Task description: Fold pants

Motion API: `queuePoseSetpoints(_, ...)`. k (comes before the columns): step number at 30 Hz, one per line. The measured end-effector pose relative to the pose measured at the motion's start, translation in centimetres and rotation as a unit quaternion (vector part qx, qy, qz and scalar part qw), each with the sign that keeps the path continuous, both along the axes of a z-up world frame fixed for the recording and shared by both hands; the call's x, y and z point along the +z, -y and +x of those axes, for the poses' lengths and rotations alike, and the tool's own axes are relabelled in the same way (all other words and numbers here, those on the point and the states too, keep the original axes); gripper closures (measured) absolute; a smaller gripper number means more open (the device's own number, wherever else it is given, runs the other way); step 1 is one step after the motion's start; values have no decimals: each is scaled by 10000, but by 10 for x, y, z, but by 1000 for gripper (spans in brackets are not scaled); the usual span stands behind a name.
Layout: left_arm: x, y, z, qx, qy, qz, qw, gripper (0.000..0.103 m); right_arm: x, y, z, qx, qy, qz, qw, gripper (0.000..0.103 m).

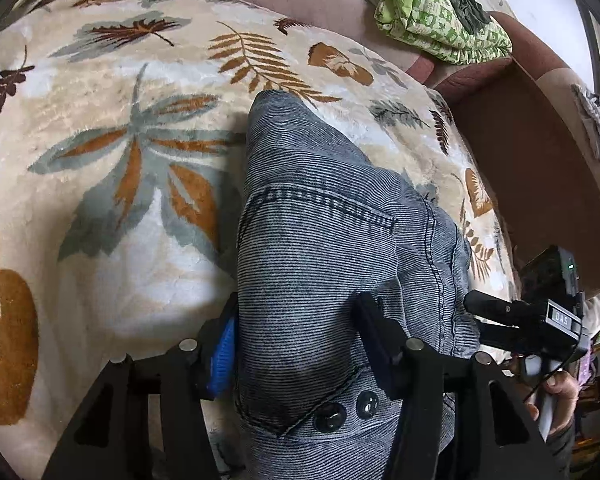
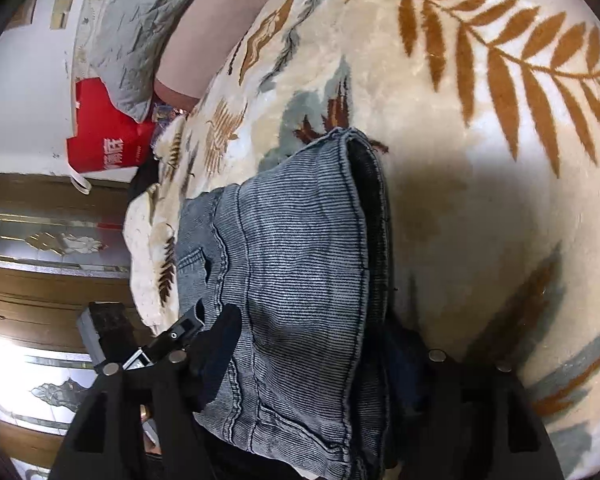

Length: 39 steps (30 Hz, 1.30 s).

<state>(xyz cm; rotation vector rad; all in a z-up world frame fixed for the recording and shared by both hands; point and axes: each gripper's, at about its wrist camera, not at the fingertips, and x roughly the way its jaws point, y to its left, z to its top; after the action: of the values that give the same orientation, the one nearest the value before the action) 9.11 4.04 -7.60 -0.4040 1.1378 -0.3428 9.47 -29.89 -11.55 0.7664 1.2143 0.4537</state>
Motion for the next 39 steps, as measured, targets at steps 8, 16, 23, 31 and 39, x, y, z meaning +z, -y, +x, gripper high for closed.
queuePoseSetpoints(8, 9, 12, -5, -119, 282, 531, 9981, 62, 12, -15, -7, 196, 313, -509, 9980, 65)
queuePoseSetpoints(16, 21, 14, -12, -162, 488, 713, 9961, 74, 36, -24, -19, 321, 642, -703, 9949, 71)
queuePoseSetpoints(23, 47, 12, -27, -204, 838, 685, 9939, 79, 63, -33, -28, 421, 977, -665, 9921, 76)
queuePoseSetpoints(31, 101, -17, -33, 2, 1495, 613, 9869, 79, 114, -62, -27, 654, 1579, -551, 9837, 76)
queuePoseSetpoints(39, 120, -54, 15, 415, 1864, 710, 9790, 79, 160, -111, 34, 909, 2146, -622, 9705, 76)
